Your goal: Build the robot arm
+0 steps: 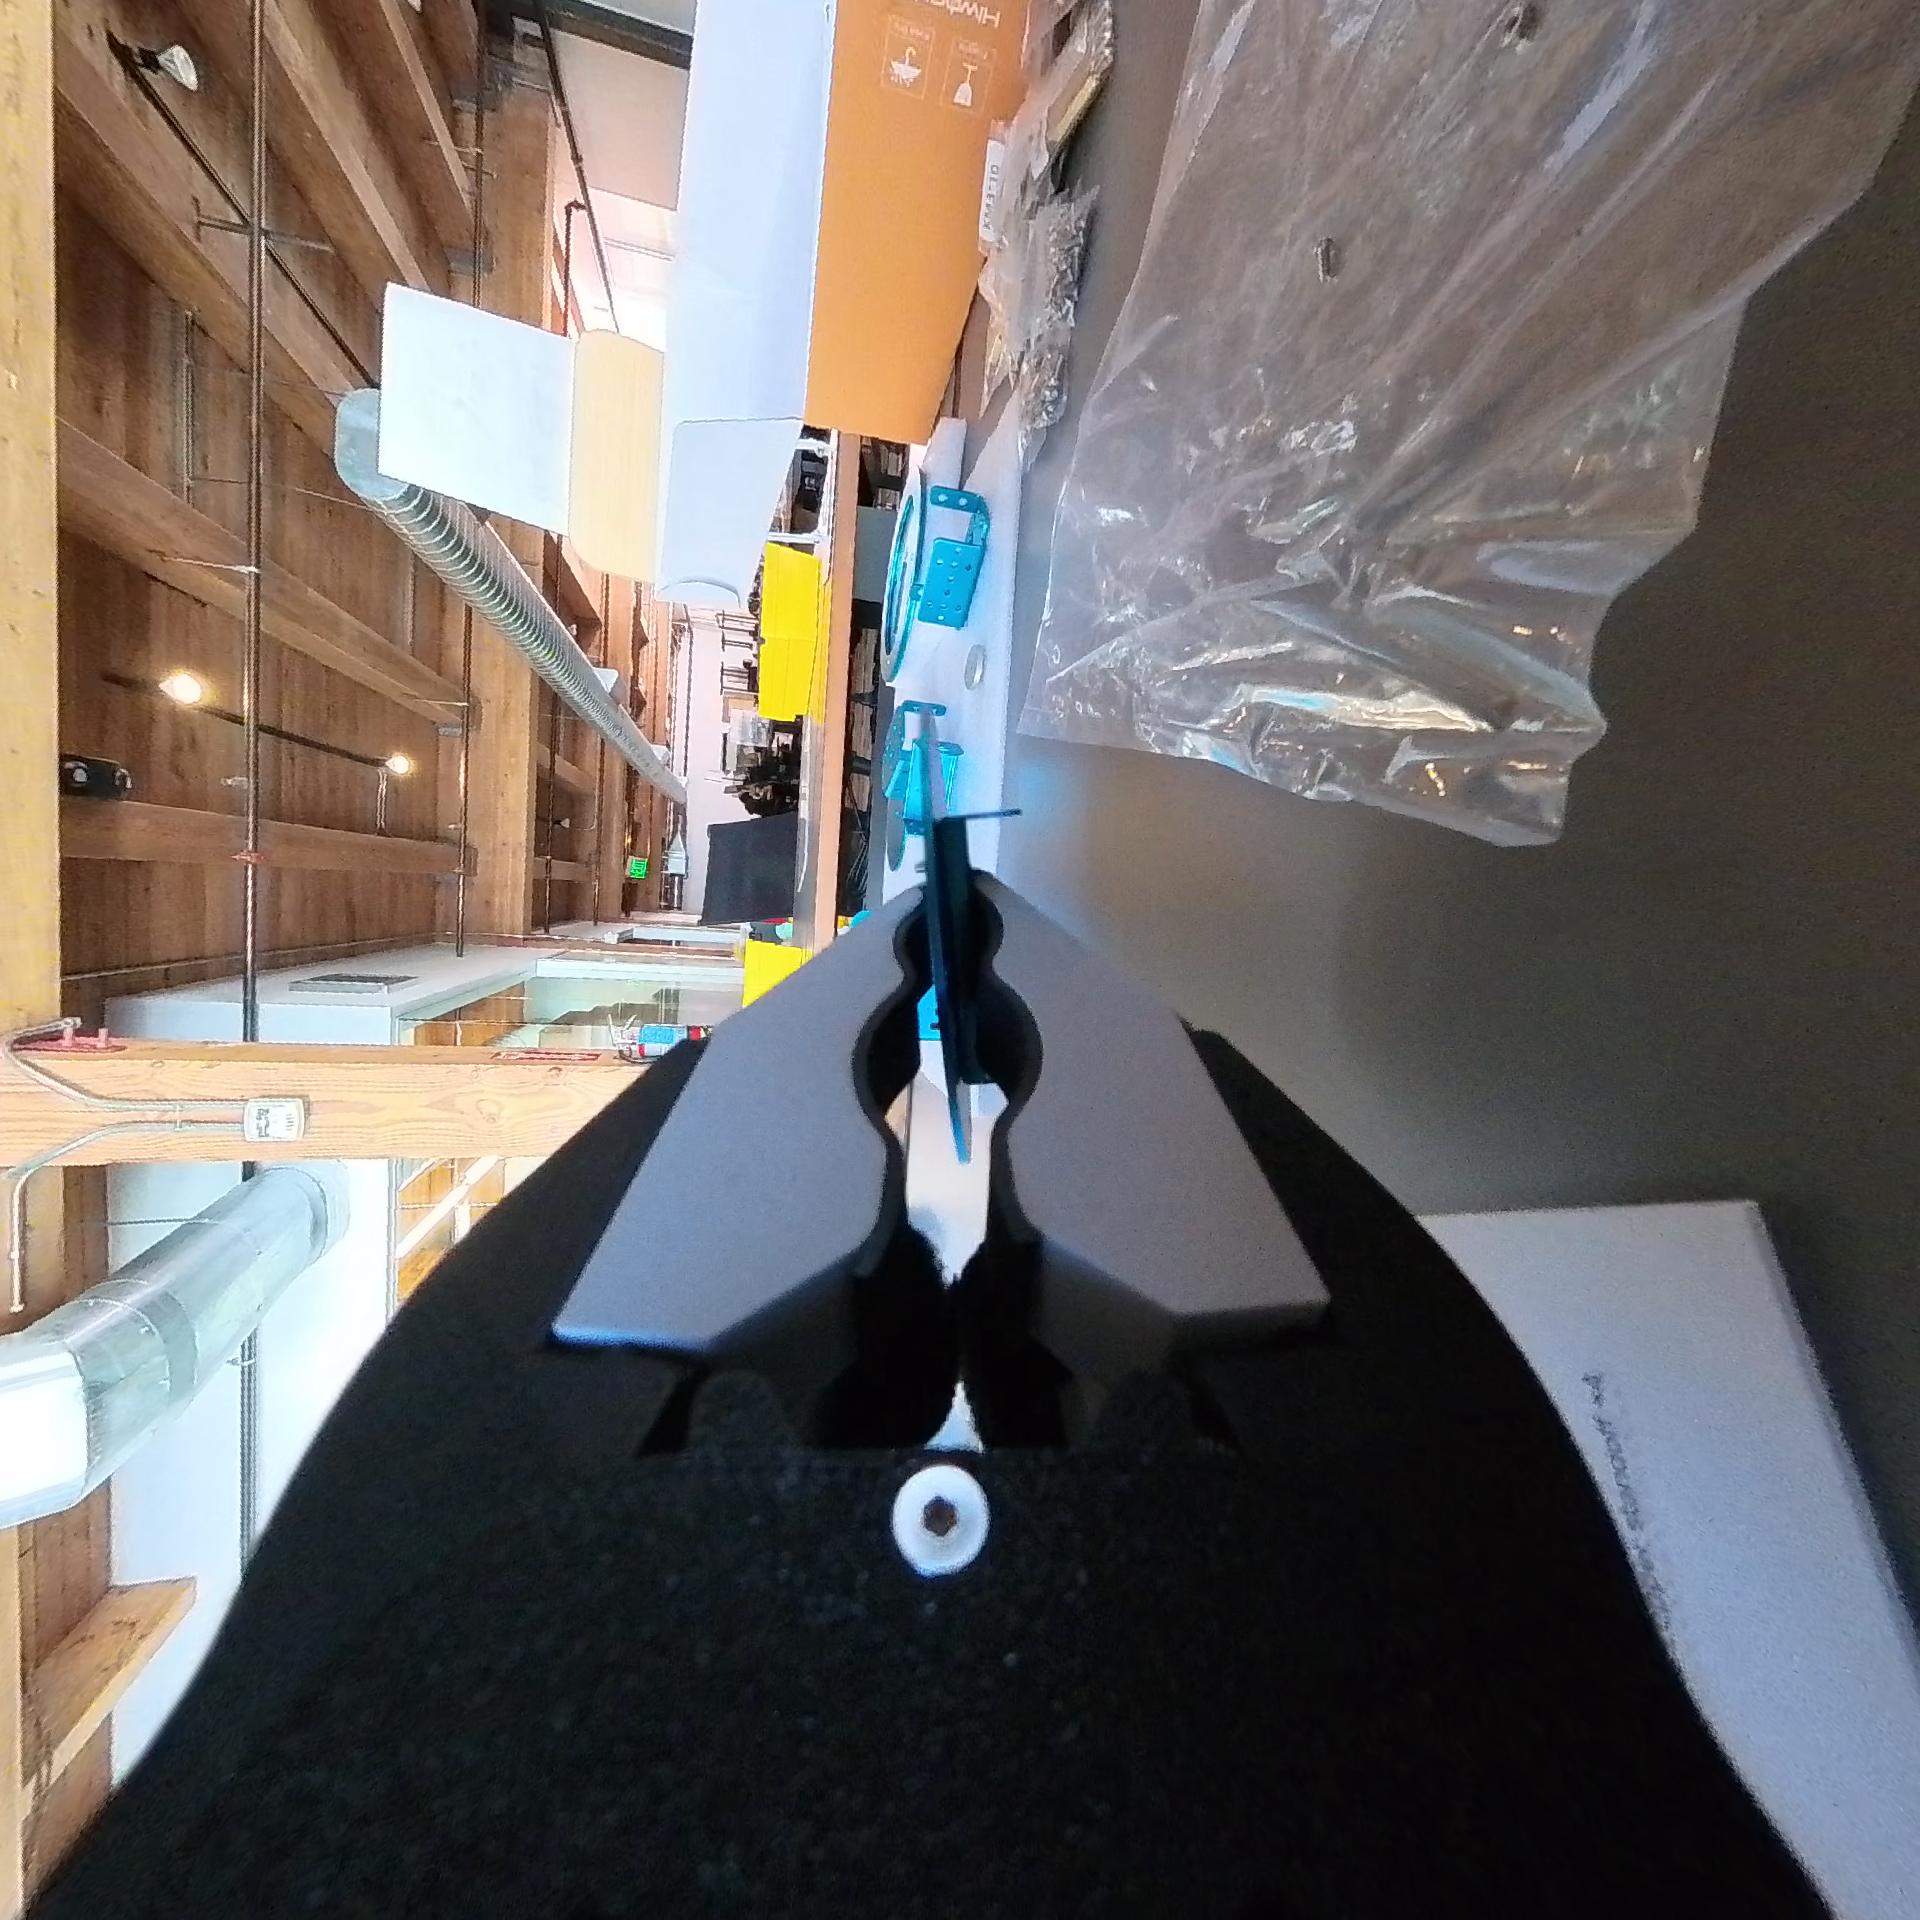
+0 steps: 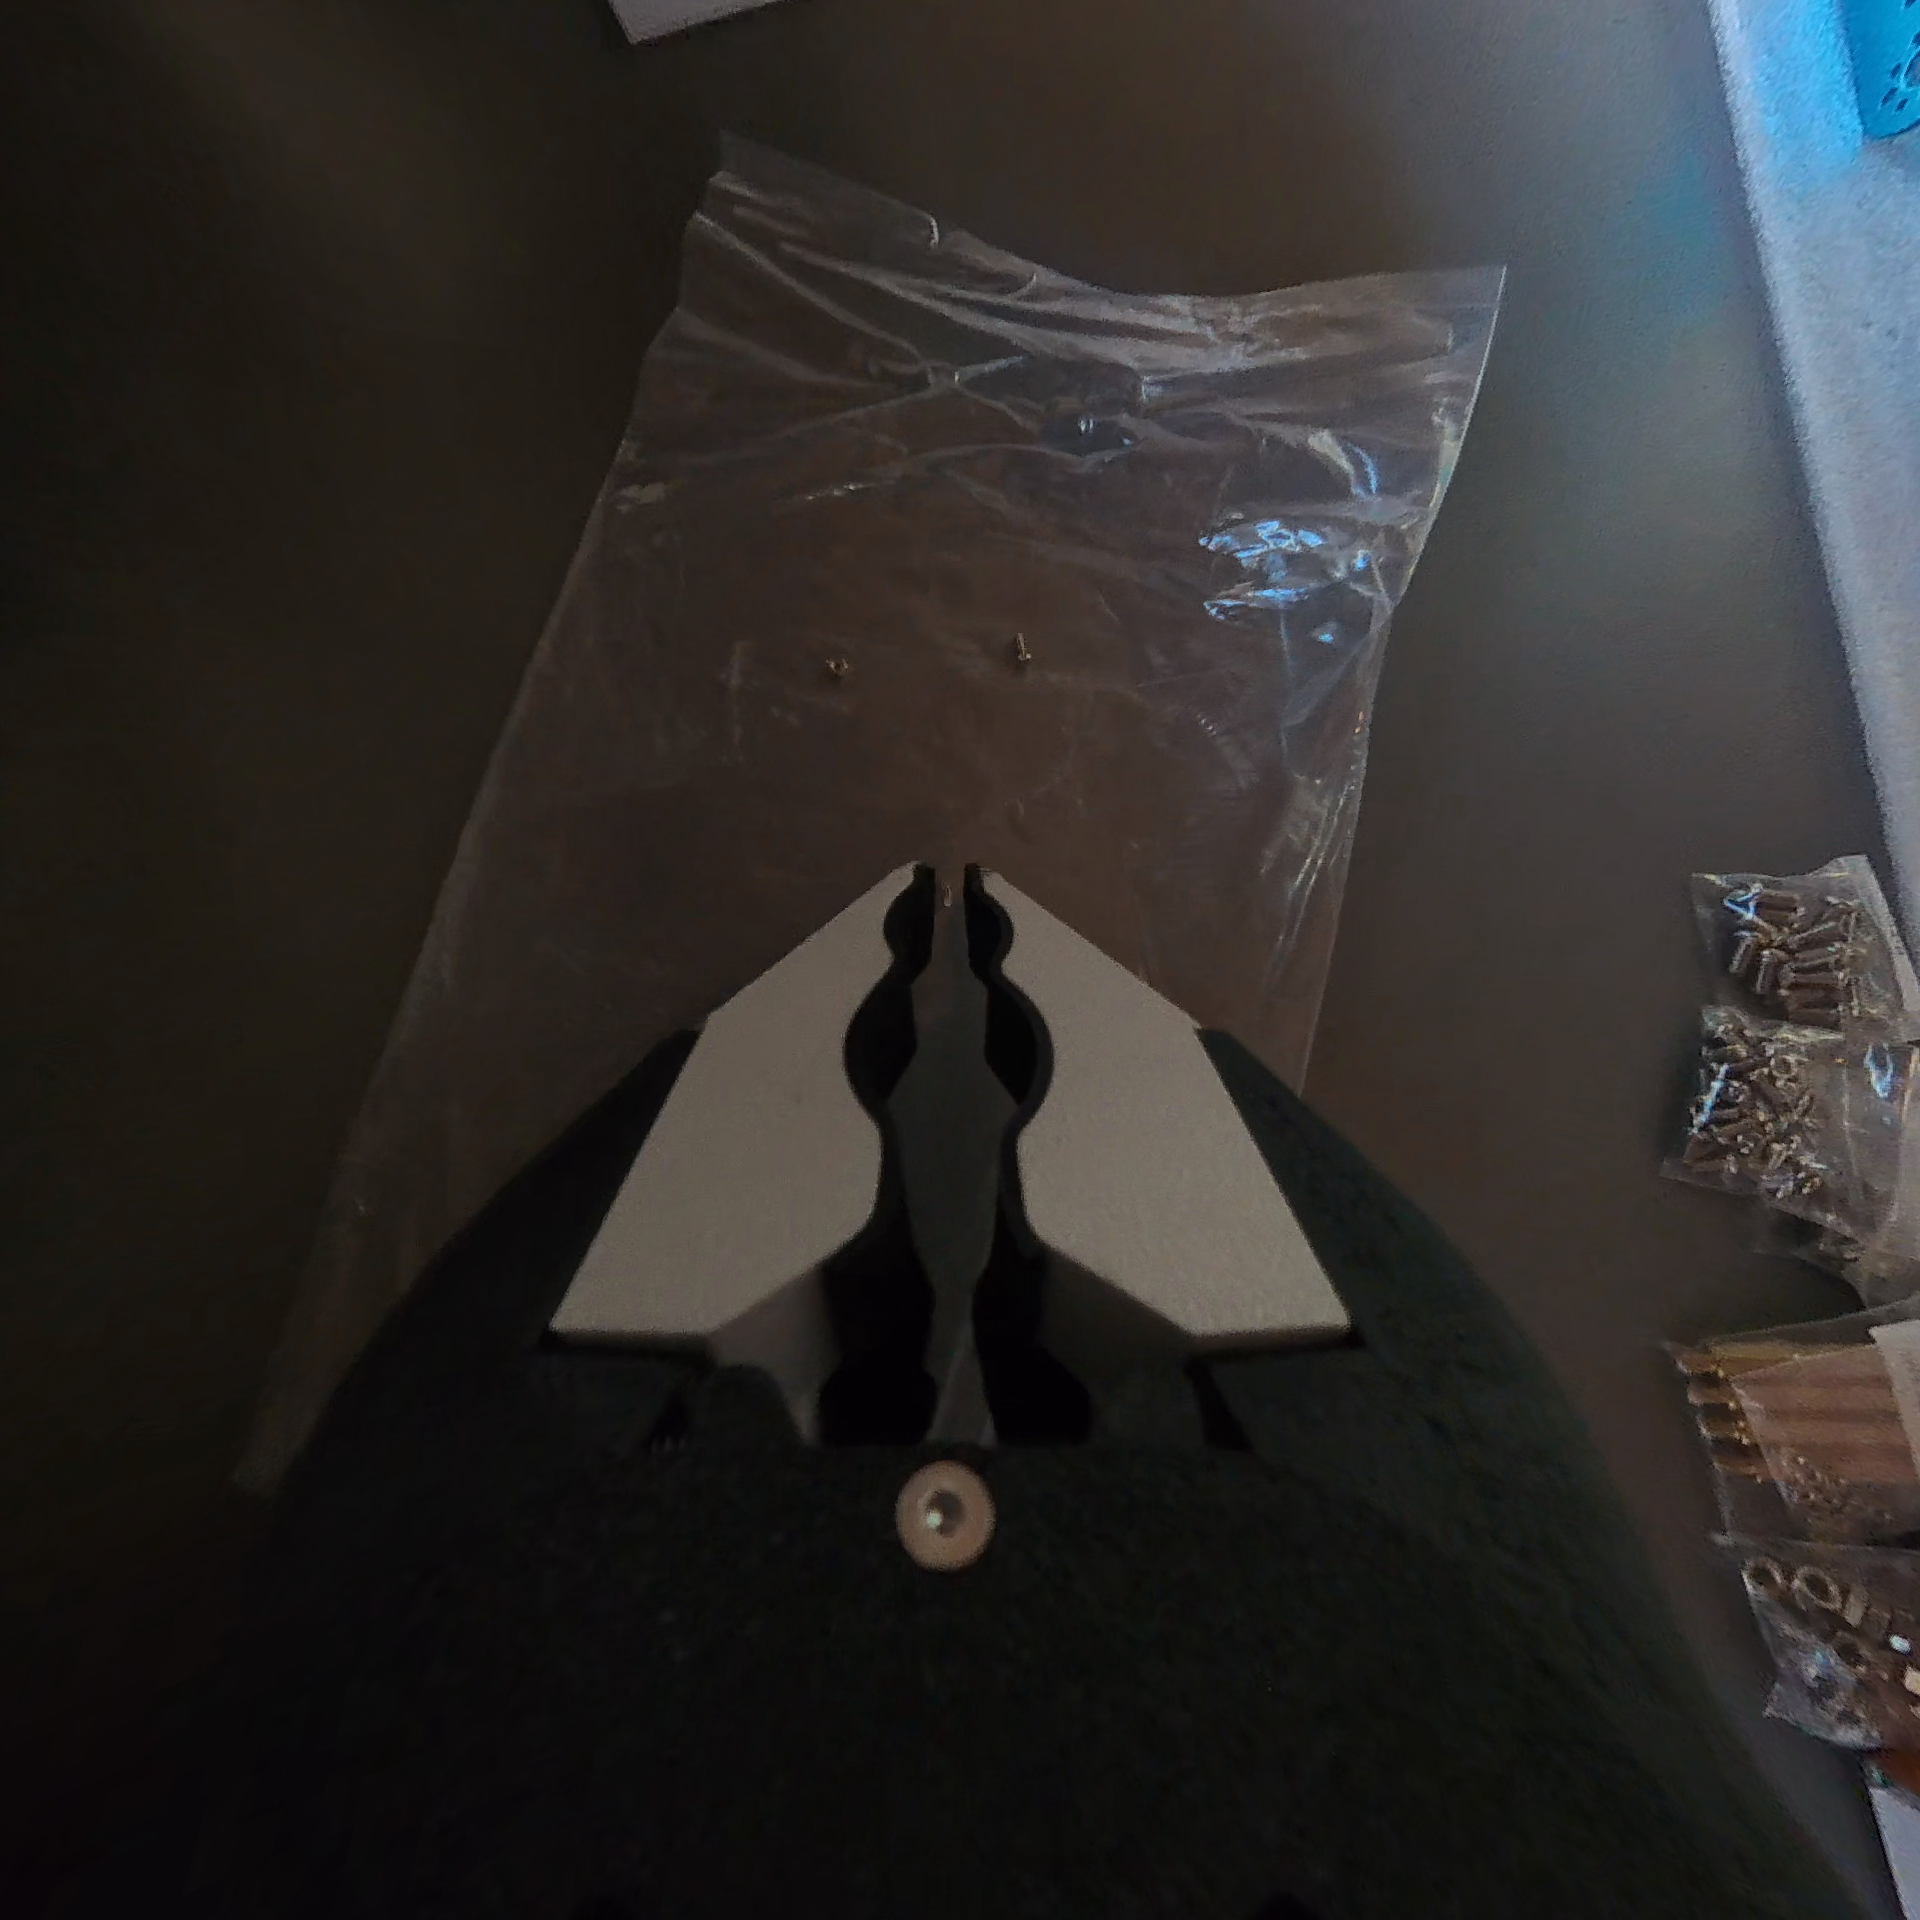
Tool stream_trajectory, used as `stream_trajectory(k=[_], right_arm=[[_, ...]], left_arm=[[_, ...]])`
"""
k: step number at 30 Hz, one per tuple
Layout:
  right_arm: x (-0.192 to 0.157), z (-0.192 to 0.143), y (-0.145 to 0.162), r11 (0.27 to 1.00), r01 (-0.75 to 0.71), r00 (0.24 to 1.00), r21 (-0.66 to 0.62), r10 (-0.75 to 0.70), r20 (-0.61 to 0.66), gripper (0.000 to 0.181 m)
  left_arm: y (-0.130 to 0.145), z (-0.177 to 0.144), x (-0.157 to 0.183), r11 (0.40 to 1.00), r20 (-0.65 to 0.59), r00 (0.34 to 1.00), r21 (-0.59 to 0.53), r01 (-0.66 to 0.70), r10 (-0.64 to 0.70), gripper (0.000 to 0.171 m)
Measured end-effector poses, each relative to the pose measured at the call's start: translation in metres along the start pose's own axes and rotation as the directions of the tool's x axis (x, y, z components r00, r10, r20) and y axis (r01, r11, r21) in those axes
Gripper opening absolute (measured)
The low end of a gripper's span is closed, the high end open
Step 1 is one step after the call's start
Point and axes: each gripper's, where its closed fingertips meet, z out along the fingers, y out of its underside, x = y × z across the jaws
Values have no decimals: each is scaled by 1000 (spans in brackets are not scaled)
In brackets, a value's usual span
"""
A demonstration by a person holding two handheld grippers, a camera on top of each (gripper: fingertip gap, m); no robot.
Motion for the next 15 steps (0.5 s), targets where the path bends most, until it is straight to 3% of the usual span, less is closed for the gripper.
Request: stream_trajectory(k=[7, 15], right_arm=[[-12, 4, 3, 999, 0, 998, -34, 2, 63, 4], [-8, 6, 5, 999, 1, 1000, -53, 1, 30, 6]], left_arm=[[-2, 0, 0, 1000, -1, 1000, 4, -4, 4, 1], [-3, -1, -1, 1000, 3, 1000, 7, -9, 9, 0]])
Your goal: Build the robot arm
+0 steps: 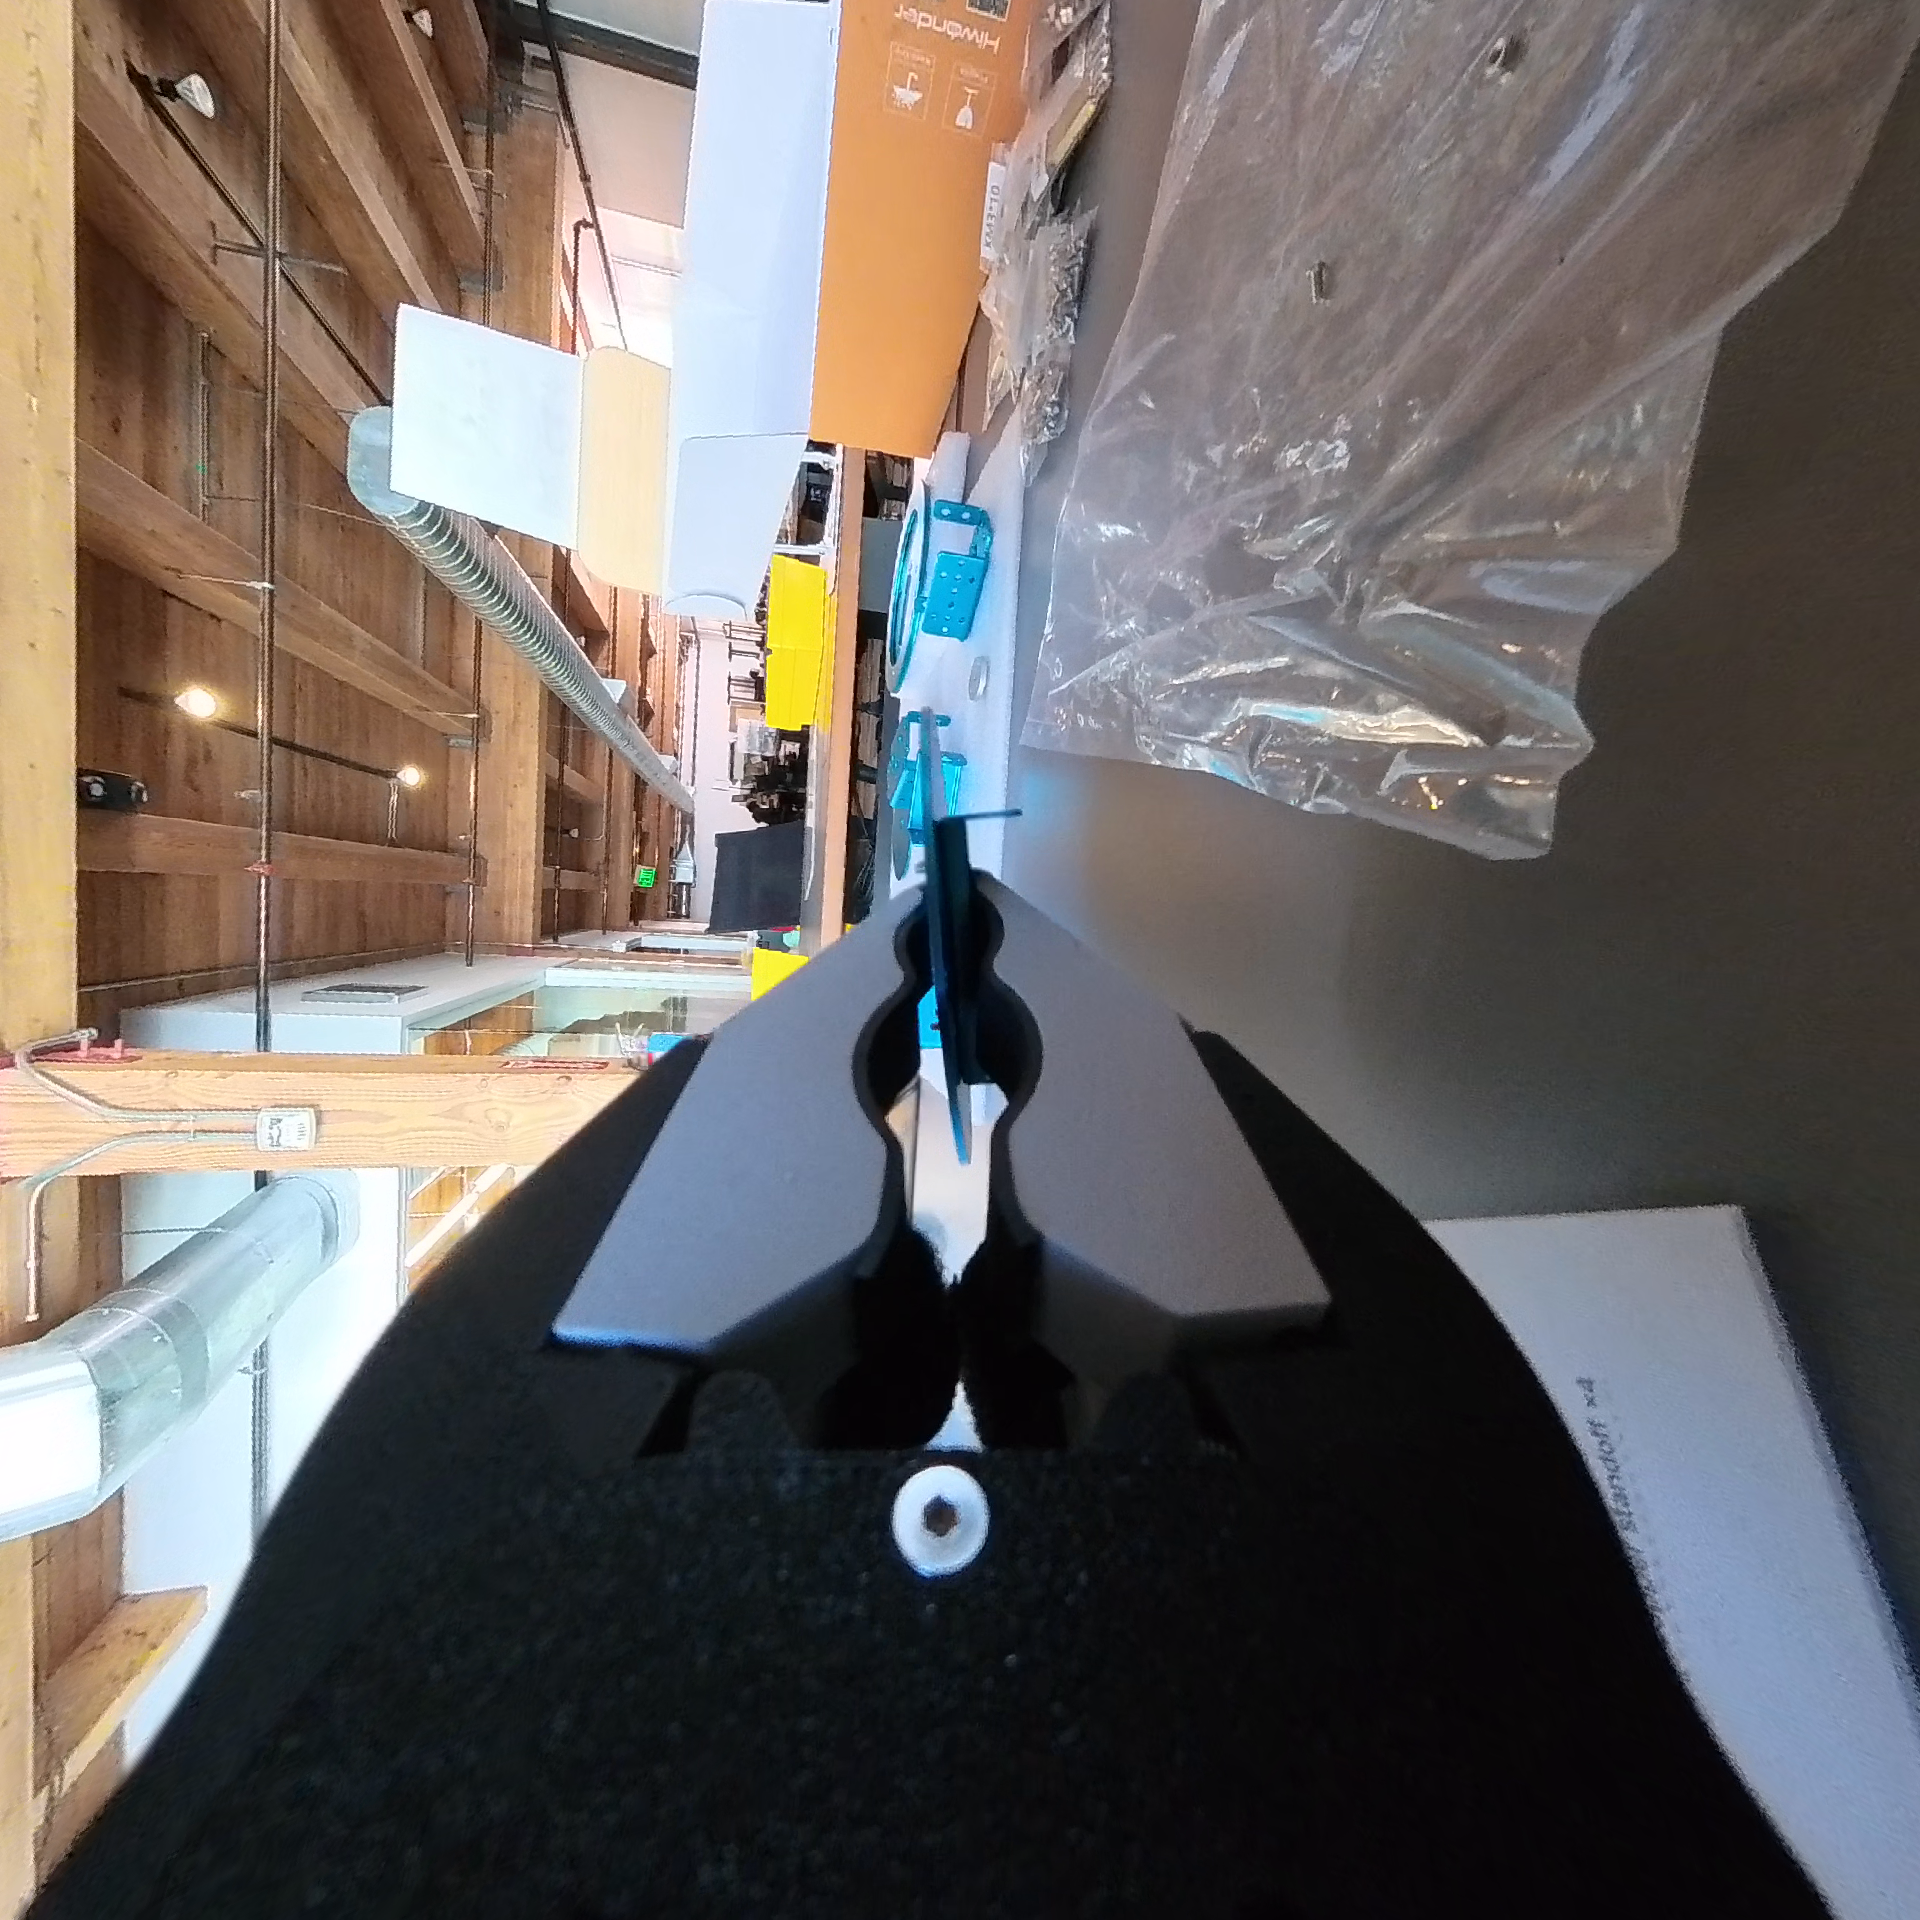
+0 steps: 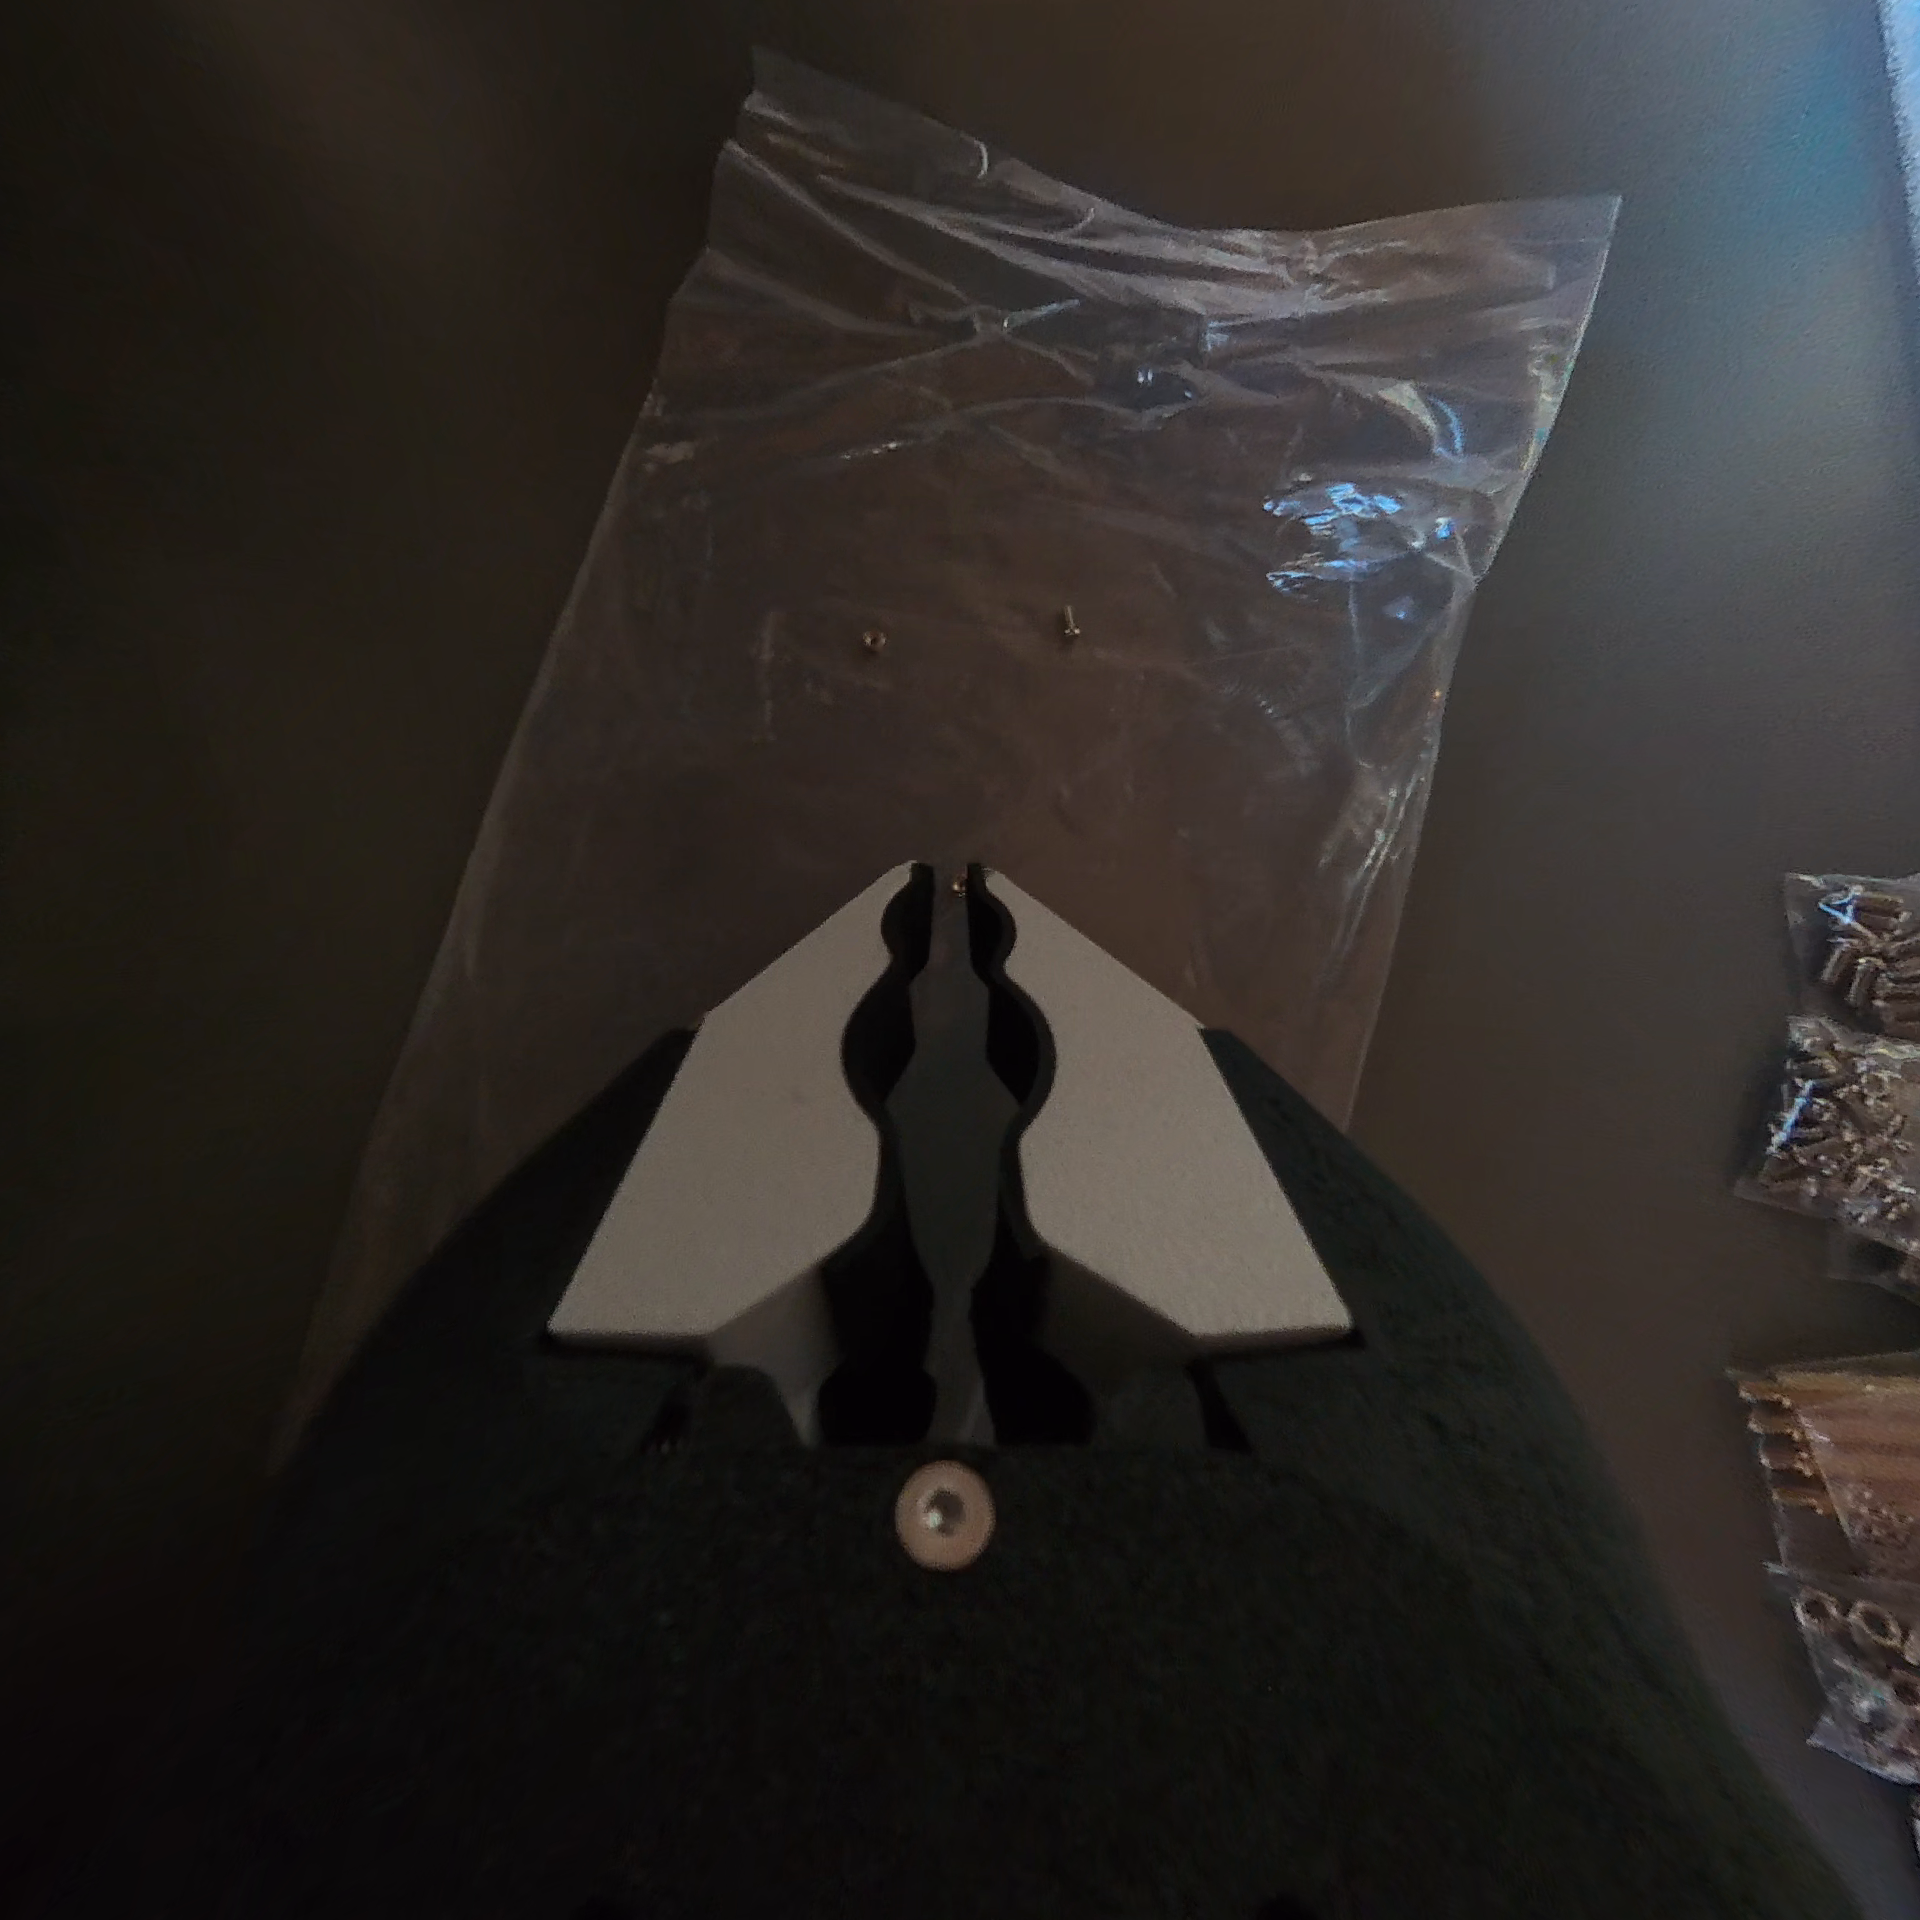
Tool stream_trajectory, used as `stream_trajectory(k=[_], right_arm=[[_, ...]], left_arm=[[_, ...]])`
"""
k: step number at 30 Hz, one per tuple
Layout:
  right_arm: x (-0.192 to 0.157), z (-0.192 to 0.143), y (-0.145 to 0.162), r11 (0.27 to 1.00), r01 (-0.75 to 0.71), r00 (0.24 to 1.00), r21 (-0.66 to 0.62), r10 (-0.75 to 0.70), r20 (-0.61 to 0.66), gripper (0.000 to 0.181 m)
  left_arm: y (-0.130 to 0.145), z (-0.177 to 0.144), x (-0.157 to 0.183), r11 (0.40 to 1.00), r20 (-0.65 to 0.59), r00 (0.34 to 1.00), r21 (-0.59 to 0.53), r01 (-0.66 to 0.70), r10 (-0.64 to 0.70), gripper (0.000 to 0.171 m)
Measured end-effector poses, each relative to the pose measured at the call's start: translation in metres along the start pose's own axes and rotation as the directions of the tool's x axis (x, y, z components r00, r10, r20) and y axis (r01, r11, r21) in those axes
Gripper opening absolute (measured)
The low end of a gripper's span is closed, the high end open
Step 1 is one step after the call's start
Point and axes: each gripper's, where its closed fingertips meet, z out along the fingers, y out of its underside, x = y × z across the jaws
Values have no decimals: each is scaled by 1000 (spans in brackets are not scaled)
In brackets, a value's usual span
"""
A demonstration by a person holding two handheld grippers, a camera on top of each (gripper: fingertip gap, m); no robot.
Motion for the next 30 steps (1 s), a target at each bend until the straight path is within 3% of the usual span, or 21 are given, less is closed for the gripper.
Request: stream_trajectory(k=[23, 30], right_arm=[[6, 2, 1, 998, 60, 995, -19, -62, -81, 3], [1, -6, -37, 991, 93, 992, 100, -83, -98, 3]], left_arm=[[-11, -1, 6, 997, 8, 997, 22, -75, 74, 1], [-30, -1, 20, 986, 0, 988, 63, -156, 156, 1]])
